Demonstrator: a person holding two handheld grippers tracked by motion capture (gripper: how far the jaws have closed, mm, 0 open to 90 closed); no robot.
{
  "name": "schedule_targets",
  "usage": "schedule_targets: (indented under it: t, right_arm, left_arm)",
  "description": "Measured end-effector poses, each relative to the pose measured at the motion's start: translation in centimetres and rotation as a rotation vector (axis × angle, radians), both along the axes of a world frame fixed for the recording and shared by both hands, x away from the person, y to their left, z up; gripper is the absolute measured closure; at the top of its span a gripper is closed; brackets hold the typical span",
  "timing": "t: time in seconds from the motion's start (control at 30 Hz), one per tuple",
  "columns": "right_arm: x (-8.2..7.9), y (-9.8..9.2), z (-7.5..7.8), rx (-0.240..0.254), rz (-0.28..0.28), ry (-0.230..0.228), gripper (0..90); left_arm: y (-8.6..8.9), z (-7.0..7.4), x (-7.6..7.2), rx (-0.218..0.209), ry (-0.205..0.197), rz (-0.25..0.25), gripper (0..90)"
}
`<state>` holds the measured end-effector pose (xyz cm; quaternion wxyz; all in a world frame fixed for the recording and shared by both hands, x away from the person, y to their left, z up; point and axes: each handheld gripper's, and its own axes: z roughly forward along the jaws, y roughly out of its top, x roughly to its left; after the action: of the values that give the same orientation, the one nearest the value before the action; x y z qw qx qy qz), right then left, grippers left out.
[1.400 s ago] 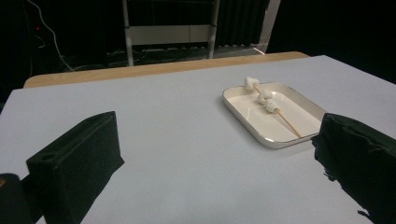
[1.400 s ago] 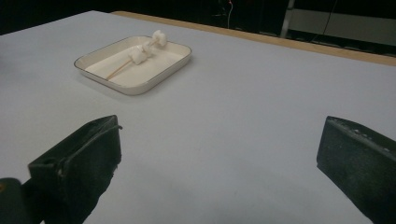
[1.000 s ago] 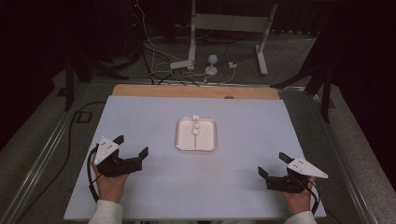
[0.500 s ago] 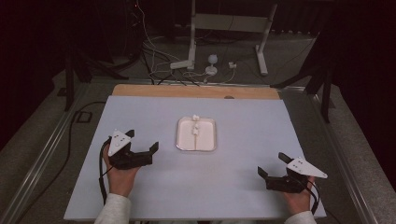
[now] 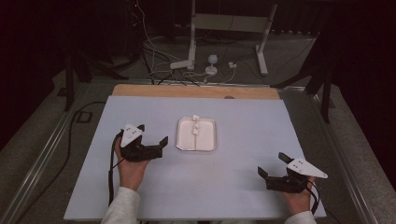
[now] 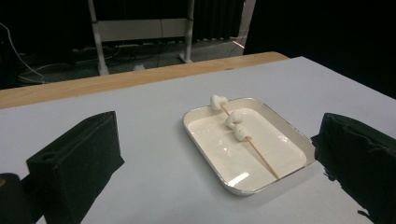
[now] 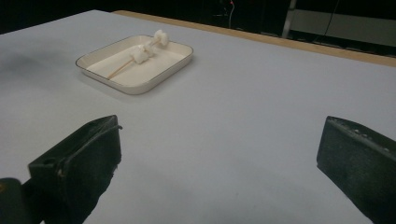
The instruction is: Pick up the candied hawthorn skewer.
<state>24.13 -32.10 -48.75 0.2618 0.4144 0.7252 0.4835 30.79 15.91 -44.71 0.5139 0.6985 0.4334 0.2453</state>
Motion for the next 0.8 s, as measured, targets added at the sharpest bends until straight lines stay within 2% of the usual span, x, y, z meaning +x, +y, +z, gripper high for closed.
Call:
schedule_targets:
  t: [0.47,0.8]
  right_arm:
    - [0.0,0.1,0.0,0.0,0.005,0.001,0.0]
    - [0.0,0.0,0.0,0.0,0.005,0.001,0.0]
  left_arm:
    - [-2.7,-0.5,1.6,0.013,0.019,-0.031,1.3]
    - [-4.8,-1.6,2.8,0.038,0.062,-0.047,3.0]
